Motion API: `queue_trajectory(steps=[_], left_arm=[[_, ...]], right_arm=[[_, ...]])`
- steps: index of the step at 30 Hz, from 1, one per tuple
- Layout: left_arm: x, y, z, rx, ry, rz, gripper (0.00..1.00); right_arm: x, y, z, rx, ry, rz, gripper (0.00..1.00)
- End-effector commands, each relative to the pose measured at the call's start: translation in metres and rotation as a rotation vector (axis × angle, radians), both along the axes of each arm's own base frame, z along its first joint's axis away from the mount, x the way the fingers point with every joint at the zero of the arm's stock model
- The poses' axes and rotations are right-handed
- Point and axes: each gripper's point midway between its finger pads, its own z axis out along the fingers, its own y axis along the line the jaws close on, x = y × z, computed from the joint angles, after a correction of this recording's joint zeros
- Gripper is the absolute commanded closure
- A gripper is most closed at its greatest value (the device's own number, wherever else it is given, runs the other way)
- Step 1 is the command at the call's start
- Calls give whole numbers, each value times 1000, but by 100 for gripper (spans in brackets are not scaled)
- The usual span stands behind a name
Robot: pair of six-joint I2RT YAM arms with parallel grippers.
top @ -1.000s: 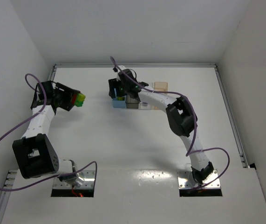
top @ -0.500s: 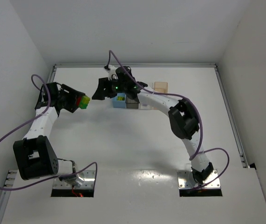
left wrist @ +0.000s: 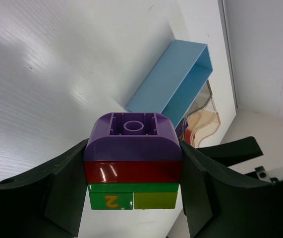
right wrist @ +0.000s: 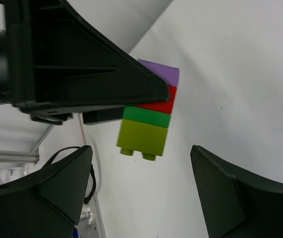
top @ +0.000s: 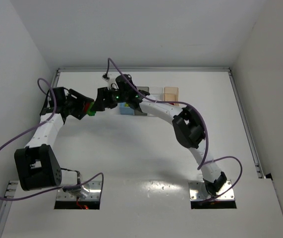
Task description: Sort the legos into containers by color
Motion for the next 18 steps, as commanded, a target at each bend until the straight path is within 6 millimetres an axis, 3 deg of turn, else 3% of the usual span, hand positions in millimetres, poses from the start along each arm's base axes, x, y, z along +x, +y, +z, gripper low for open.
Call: queue_trajectory(steps=[1, 7, 14, 18], left_arm=[[6, -2, 17, 16, -75, -12, 100], [6, -7, 18, 10, -76, -28, 100], [0, -6, 12, 15, -72, -21, 100], [0, -6, 10, 15, -72, -21, 100]], right_arm=[[3, 10, 27, 69, -51, 15, 19], [5, 11, 14, 62, -43, 15, 35], [6, 13, 15, 72, -31, 10, 35], [3, 14, 17, 82, -33, 31, 46]])
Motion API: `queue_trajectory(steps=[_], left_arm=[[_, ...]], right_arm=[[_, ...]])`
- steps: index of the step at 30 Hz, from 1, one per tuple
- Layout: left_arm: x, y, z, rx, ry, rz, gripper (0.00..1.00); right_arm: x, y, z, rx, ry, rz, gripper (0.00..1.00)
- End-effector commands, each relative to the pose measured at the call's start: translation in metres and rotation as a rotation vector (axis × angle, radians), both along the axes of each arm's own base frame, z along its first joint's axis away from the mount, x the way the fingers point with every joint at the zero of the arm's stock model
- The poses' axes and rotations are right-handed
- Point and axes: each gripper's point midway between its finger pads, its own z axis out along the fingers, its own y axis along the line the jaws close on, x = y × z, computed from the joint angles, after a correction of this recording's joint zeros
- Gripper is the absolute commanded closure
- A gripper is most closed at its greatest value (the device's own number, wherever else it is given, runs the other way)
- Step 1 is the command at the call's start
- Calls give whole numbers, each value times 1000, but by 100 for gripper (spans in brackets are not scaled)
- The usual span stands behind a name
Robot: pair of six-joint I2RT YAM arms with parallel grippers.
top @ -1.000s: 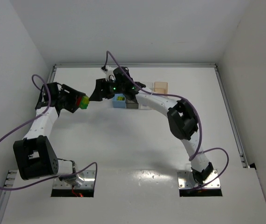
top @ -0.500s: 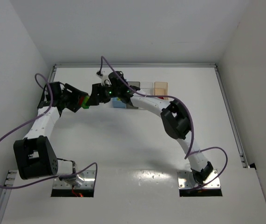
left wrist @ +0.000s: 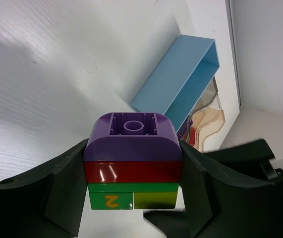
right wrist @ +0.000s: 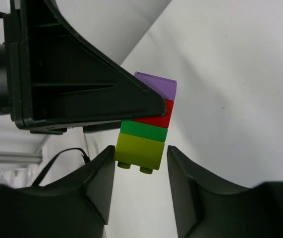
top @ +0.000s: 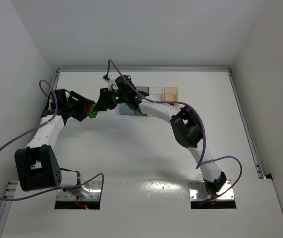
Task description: Sort the legos into containers by color
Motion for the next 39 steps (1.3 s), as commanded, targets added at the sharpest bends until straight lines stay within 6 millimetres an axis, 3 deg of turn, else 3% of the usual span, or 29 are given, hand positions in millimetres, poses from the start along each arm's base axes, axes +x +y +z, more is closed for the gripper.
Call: queue_trajectory(steps=[1, 10, 16, 25, 28, 35, 39], left_arm=[[5, -3, 19, 16, -80, -14, 100], [6, -2, 24, 20, -100, -12, 100], [28, 13, 43, 64, -138, 29, 100], [33, 30, 47, 83, -126, 71, 100], [33, 30, 47, 83, -126, 71, 100], [28, 27, 33, 73, -95, 63, 100], [21, 22, 32, 82, -103, 22, 100]], right_arm=[[3, 12, 34, 91, -71, 27, 55], [-4, 13, 34, 115, -58, 61, 100], [-21, 3, 43, 129, -36, 94, 100], [-30, -11, 63, 147, -49, 103, 100], [-36, -15, 53, 129, -25, 111, 100], [-26, -32, 64, 127, -46, 83, 100], [1, -51, 64, 87, -95, -5, 100]])
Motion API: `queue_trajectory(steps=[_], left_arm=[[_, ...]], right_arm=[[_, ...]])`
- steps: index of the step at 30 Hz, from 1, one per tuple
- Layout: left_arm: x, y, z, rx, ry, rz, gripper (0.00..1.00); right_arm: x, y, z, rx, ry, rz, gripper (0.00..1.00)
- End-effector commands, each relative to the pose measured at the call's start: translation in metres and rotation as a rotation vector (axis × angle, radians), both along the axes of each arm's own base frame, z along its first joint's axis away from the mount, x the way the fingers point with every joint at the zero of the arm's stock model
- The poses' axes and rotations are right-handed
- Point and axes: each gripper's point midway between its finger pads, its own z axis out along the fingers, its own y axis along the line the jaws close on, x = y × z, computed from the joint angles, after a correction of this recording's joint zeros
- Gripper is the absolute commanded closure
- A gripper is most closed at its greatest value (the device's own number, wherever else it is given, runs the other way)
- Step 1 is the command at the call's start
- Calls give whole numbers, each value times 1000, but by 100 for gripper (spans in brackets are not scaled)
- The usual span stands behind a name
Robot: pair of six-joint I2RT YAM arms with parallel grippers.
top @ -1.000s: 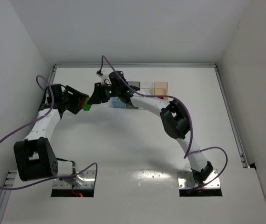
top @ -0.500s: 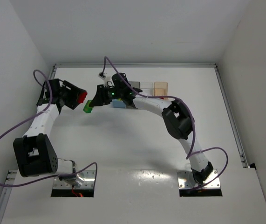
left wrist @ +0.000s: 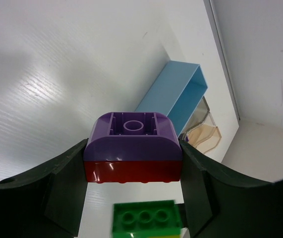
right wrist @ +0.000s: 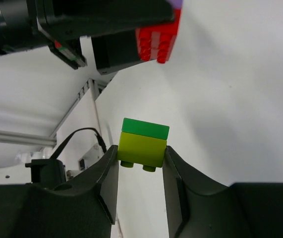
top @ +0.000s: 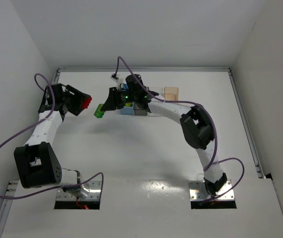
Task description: Sort the legos into containers by color
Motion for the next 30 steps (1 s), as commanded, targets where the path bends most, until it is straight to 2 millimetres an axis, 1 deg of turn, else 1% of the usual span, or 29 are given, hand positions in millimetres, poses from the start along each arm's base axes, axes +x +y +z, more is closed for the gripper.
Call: queue_trajectory(steps=[1, 2, 3, 4, 5, 6, 7, 8, 9, 10, 11, 12, 13, 15, 16, 17, 18, 19, 20, 21, 22, 23, 24, 25, 26, 27, 28, 29, 30], left_arm=[[-5, -3, 4, 27, -42, -60, 100], [-7, -8, 8, 26, -57, -91, 100], [-12, -10, -2, 27, -40, -110, 100], [-14, -16, -2, 56, -52, -166, 100], [-18, -22, -6, 102, -60, -220, 100], [-22, -26, -10, 86, -51, -237, 100], [-24, -32, -11, 129, -69, -305, 100], [-29, -42, -15, 136, -79, -373, 100], [-30, -43, -15, 162, -93, -409, 100], [-34, -45, -20, 233, -103, -480, 100], [-39, -47, -23, 263, -85, -529, 100], [-39, -45, -25, 299, -76, -566, 100], [-35, -46, -22, 328, -80, -603, 100], [-38, -47, -25, 398, -62, -702, 100], [-35, -48, -19, 425, -77, -731, 100], [-37, -50, -21, 457, -83, -773, 100], [-39, -55, -20, 473, -88, -807, 100], [-40, -62, -20, 493, -102, -847, 97], [-48, -78, -28, 533, -101, -928, 93], [-51, -81, -27, 590, -101, -939, 90], [-57, -87, -32, 627, -95, -969, 90], [-64, -101, -34, 663, -103, -1019, 90], [-63, -100, -34, 741, -104, -1032, 90], [-69, -103, -36, 775, -97, -1058, 91], [-76, -114, -42, 799, -101, -1108, 92], [-80, -115, -44, 834, -100, -1139, 95], [-86, -120, -43, 846, -118, -1163, 95], [-96, -125, -51, 865, -113, -1205, 95], [-100, -128, -52, 874, -114, -1217, 95]], right_arm=[[27, -25, 48, 36, -130, -80, 100], [33, -31, 42, 18, -128, -100, 100], [44, -42, 50, 7, -158, -142, 100], [49, -47, 43, -13, -158, -160, 100], [58, -57, 43, -29, -167, -198, 100], [57, -59, 49, -29, -172, -207, 100], [61, -64, 44, -40, -178, -211, 100], [66, -72, 46, -44, -181, -235, 100], [71, -78, 53, -41, -201, -253, 100], [69, -79, 47, -50, -191, -252, 100], [70, -85, 49, -51, -191, -261, 100], [67, -85, 45, -54, -182, -251, 100], [68, -92, 46, -56, -181, -261, 100], [61, -96, 52, -42, -185, -228, 100], [56, -95, 48, -37, -175, -204, 100], [56, -100, 55, -24, -181, -198, 100], [50, -100, 56, -17, -175, -176, 100], [49, -103, 54, -9, -172, -162, 100], [46, -105, 64, 20, -187, -133, 100], [42, -105, 60, 21, -175, -115, 100], [37, -104, 68, 41, -188, -90, 100], [39, -107, 69, 46, -177, -90, 100], [39, -111, 66, 44, -168, -89, 100], [36, -112, 69, 47, -164, -77, 100], [37, -117, 71, 42, -158, -86, 100], [37, -122, 66, 32, -148, -86, 100], [34, -124, 67, 26, -149, -83, 100], [35, -132, 62, 9, -140, -93, 100], [37, -139, 68, 11, -145, -107, 100]])
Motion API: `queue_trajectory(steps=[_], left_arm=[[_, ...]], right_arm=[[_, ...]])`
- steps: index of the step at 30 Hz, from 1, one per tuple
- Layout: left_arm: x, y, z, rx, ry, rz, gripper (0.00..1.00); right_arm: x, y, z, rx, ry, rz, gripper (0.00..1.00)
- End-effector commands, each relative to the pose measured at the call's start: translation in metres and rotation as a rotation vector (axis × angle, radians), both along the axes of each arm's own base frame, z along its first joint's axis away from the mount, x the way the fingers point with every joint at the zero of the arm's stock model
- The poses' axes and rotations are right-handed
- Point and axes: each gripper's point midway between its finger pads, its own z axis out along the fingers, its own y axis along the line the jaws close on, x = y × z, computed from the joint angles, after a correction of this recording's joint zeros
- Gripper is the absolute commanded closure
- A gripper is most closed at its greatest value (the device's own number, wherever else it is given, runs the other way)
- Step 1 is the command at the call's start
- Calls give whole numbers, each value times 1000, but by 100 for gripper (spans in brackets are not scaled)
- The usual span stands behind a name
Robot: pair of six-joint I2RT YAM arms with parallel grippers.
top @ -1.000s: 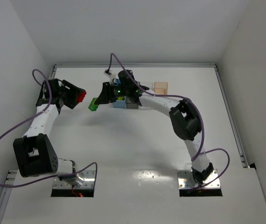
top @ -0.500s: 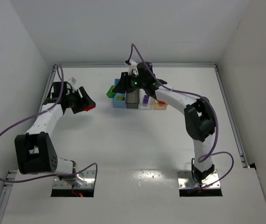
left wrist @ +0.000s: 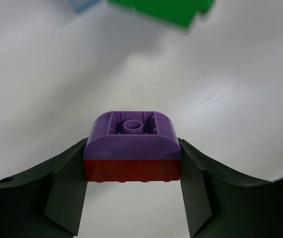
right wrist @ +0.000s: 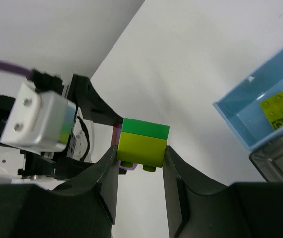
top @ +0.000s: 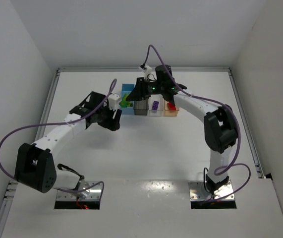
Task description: Sort the legos into containers by color
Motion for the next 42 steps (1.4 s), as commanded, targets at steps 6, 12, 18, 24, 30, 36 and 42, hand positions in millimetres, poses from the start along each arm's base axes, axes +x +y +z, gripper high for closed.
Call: queue_trajectory(steps=[6, 12, 18, 24, 30, 36, 42], left_arm=[[-32, -22, -6, 127, -80, -217, 95], [-71, -60, -37, 169, -13, -425, 95], [-98, -93, -56, 257, 35, -591, 86], [-99, -115, -75, 331, 94, -655, 83], [-90, -120, -75, 331, 66, -634, 84], [-92, -133, -69, 302, 16, -714, 78], [-81, -143, -63, 317, -55, -806, 63]], right_arm=[[10, -58, 39, -25, -106, -110, 100], [33, -99, 53, -68, -131, -279, 100], [42, -129, 54, -72, -122, -353, 100], [44, -145, 54, -55, -111, -382, 100], [44, -151, 57, -41, -109, -386, 100], [46, -149, 50, -33, -87, -383, 100], [47, -149, 54, -29, -95, -383, 100]])
